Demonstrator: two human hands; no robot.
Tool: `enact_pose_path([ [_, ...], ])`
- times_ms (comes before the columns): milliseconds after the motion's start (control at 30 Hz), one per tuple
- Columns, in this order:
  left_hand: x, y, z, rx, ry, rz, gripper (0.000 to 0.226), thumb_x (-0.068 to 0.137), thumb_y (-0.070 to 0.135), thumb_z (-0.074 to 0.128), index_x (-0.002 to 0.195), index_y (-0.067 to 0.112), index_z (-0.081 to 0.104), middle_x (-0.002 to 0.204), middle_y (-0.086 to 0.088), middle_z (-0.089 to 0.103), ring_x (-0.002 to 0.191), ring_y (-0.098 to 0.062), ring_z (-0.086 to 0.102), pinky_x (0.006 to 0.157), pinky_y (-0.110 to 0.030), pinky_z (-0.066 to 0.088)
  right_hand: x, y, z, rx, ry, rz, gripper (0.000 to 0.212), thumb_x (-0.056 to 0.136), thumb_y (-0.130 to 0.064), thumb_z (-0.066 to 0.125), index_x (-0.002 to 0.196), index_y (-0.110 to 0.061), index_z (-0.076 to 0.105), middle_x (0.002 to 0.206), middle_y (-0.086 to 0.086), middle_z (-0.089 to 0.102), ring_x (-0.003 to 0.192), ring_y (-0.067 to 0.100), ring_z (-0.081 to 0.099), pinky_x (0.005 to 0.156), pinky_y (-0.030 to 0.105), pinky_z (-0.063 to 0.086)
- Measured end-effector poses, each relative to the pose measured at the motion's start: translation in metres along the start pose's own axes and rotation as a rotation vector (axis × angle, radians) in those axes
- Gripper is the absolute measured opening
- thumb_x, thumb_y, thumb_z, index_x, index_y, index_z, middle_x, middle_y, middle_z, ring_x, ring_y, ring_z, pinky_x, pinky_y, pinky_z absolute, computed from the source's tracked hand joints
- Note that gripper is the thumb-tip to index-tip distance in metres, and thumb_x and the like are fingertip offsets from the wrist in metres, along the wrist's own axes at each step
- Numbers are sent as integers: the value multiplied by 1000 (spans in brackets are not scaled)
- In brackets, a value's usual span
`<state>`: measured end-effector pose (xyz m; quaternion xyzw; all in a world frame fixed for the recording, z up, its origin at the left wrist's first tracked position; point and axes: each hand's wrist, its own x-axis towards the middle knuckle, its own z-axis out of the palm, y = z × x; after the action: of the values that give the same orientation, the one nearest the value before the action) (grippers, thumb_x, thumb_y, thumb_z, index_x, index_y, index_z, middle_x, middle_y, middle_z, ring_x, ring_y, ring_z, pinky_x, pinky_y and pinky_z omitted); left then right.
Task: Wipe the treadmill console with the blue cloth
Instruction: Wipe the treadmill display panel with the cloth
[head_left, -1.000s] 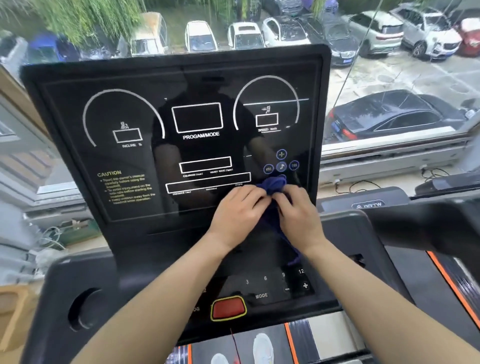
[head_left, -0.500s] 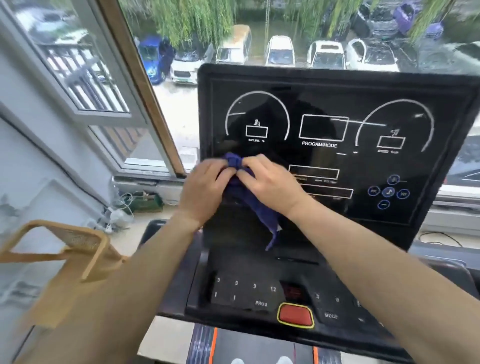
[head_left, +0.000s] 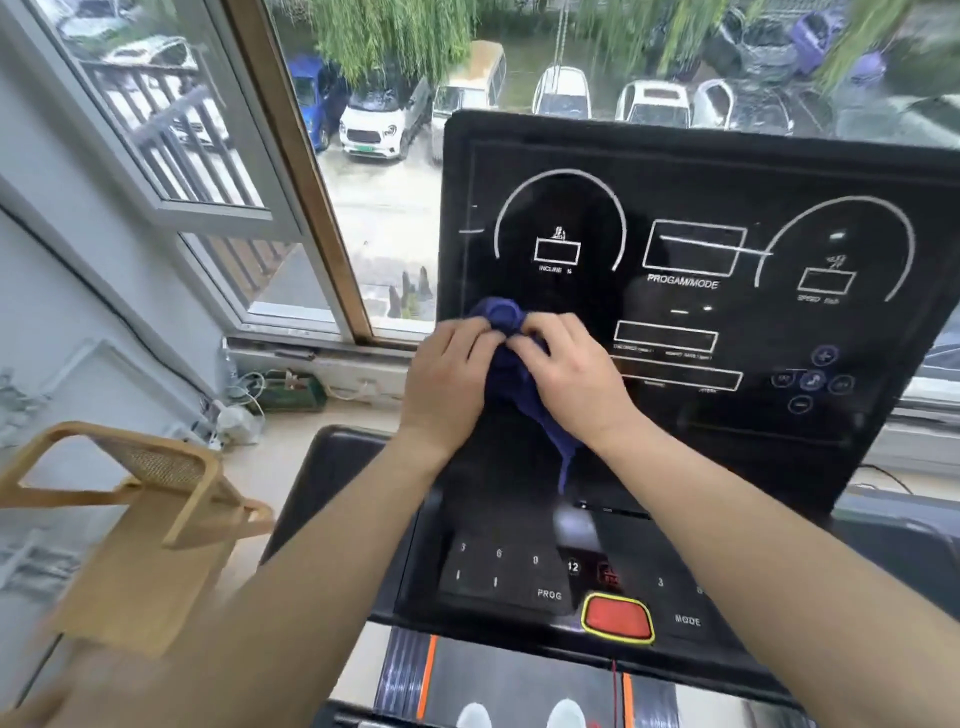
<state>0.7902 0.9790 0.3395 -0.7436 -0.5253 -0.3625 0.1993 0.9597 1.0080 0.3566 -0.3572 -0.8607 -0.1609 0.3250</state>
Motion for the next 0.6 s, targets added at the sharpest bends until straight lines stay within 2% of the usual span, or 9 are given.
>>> enact_pose_path([
  [67, -33, 0, -2, -42, -134, 5, 22, 90, 5, 54, 103, 3, 71, 103, -15, 68, 89, -35, 60, 78, -46, 53, -27, -13, 5, 27, -159, -25, 14, 94, -7, 57, 100, -4, 69, 105, 14, 64, 86, 33, 56, 63, 44, 52],
  [167, -51, 1, -12, -195, -273, -93, 27, 87, 13, 51, 106, 8, 70, 103, -12, 63, 89, -33, 57, 77, -44, 50, -42, -29, -1, 209, -269, 125, 26, 84, -1, 59, 106, -8, 70, 106, 11, 62, 92, 32, 57, 62, 42, 55],
  [233, -57, 8, -22, -381, -333, -274, 23, 87, 14, 57, 107, 12, 68, 104, -6, 60, 93, -24, 57, 82, -34, 48, -46, -38, -10, 361, -240, 266, 29, 81, 5, 67, 106, -9, 72, 104, 10, 61, 91, 28, 60, 76, 36, 54],
  [267, -60, 12, -26, -490, -354, -389, 21, 85, 12, 63, 105, 14, 67, 104, -3, 59, 92, -17, 57, 83, -28, 47, -47, -43, -16, 441, -215, 347, 27, 80, 5, 70, 103, -8, 73, 102, 10, 61, 91, 24, 60, 82, 26, 51],
  [333, -65, 22, -32, -711, -380, -670, 28, 80, 10, 77, 105, 16, 64, 105, -3, 63, 90, -10, 60, 83, -20, 47, -46, -50, -29, 582, -152, 525, 23, 78, 5, 70, 96, -9, 74, 98, 9, 64, 89, 17, 60, 83, 10, 42],
  [400, -67, 33, -36, -944, -431, -953, 37, 79, 13, 82, 110, 13, 61, 108, -6, 67, 94, -11, 63, 87, -24, 48, -42, -56, -41, 684, -120, 676, 23, 78, 4, 70, 92, -14, 73, 95, 5, 68, 87, 10, 62, 80, 10, 42],
  [467, -65, 42, -48, -1242, -485, -1151, 40, 77, 18, 79, 113, 12, 60, 106, -6, 69, 95, -14, 66, 92, -33, 51, -37, -60, -52, 784, -104, 743, 23, 80, 5, 69, 93, -14, 73, 93, -3, 70, 86, -1, 64, 79, 11, 45],
  [533, -61, 45, -64, -1639, -531, -1237, 35, 83, 22, 70, 115, 9, 64, 107, -8, 72, 99, -19, 68, 97, -35, 52, -33, -64, -62, 919, -50, 786, 20, 82, 8, 70, 97, -5, 73, 95, 0, 71, 87, -3, 65, 80, 13, 49],
  [600, -57, 43, -79, -1832, -576, -1310, 45, 91, 36, 59, 122, 4, 65, 113, -13, 72, 104, -24, 68, 98, -36, 52, -34, -63, -67, 1131, -23, 860, 22, 83, 8, 71, 101, -4, 71, 100, 5, 73, 91, 6, 69, 84, 22, 53],
])
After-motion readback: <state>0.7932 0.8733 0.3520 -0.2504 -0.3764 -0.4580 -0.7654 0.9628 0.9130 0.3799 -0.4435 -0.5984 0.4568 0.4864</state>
